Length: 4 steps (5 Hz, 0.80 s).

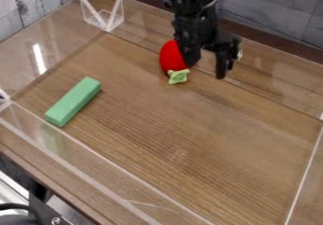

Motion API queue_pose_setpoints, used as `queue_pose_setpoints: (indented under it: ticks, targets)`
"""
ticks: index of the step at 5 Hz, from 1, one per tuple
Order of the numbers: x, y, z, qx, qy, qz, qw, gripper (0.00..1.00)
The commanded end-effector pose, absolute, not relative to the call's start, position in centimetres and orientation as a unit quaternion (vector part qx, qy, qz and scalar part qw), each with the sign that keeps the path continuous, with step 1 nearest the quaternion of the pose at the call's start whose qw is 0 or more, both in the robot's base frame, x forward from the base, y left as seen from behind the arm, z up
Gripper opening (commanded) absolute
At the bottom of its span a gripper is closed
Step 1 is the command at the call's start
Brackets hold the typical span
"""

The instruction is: Move the red fruit to the left

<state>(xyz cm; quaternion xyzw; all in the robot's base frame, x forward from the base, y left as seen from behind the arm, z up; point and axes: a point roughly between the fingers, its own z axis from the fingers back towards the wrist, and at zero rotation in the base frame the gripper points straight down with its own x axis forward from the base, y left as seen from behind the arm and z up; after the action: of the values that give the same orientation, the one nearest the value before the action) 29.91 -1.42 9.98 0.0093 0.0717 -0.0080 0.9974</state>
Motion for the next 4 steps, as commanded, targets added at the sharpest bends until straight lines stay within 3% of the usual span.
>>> queue_pose_setpoints:
  ticks: [1,2,4]
  targets:
    - [31.4,-0.1,12.2,0.016,0.043,0.014,0.999,1.0]
    - [32.2,1.4,12.8,0.021,0.045,0.039,0.998,1.0]
    - [30.7,0.9,12.2,0.03,0.062,0.049,0.996,1.0]
